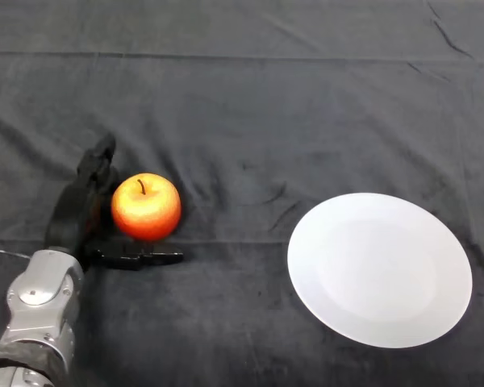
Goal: Move the apple to the plate
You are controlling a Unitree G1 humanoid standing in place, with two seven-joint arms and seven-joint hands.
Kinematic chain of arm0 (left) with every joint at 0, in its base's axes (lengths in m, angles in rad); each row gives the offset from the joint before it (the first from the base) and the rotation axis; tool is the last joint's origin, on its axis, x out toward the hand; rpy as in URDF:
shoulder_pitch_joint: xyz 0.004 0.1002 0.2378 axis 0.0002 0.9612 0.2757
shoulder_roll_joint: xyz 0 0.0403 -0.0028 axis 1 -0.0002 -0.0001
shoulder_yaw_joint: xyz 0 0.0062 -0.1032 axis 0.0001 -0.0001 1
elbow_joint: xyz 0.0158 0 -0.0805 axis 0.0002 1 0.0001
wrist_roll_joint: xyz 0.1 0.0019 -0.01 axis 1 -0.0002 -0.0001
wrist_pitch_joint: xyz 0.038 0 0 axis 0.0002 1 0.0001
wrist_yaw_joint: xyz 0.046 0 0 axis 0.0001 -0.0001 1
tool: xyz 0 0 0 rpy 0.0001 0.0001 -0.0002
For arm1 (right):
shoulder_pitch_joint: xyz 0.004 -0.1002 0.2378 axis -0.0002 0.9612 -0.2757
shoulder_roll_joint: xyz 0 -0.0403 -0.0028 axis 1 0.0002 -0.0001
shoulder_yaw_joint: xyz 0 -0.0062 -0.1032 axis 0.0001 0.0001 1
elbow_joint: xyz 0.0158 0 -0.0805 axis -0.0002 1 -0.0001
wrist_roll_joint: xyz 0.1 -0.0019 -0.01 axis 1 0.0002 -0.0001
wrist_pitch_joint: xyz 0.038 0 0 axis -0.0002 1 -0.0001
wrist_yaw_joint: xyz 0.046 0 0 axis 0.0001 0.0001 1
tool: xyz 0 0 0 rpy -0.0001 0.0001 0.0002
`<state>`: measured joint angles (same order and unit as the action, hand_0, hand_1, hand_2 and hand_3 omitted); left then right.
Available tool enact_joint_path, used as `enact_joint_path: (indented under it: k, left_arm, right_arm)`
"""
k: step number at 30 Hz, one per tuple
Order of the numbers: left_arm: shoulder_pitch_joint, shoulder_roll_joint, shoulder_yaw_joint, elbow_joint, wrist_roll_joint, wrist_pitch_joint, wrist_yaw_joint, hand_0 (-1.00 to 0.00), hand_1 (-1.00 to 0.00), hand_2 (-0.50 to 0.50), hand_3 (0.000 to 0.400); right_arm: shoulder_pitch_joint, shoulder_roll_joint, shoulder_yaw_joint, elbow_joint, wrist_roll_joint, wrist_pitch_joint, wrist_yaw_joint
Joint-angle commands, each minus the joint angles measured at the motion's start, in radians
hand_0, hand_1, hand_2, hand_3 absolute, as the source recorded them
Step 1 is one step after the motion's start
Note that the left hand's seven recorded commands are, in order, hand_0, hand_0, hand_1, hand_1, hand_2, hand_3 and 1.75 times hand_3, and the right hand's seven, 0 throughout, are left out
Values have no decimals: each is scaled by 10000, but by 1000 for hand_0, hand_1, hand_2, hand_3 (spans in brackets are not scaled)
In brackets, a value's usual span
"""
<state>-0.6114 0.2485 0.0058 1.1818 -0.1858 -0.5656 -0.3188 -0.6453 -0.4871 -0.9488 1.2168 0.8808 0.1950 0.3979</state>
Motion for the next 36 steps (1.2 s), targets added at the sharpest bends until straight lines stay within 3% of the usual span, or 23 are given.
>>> enact_joint_path:
  k: [1, 5, 17, 23, 29, 36]
  left_arm:
    - [-169, 152, -430, -349, 336, -126, -235, -1000, -910, -45, 400]
    - [-156, 178, -535, -350, 378, -183, -274, -1000, -973, -14, 400]
    - [-334, -14, -885, -440, 469, -409, -202, -1000, -1000, 0, 400]
    - [-526, -323, -1086, -567, 357, -861, -185, -1000, -1000, 0, 400]
    - [-744, -783, -1427, -704, -217, -1834, -557, -1000, -1000, 0, 400]
    - [-1036, -1153, -2354, -858, -1341, -2818, -1161, -1000, -1000, 0, 400]
  right_arm:
    - [-119, -155, -20, -101, 173, -72, -26]
    - [-119, -155, -20, -100, 174, -72, -26]
    - [-120, -156, -19, -98, 176, -71, -25]
    - [-120, -157, -19, -96, 177, -72, -25]
    - [-122, -160, -20, -92, 178, -72, -23]
    - [-126, -167, -22, -78, 180, -72, -18]
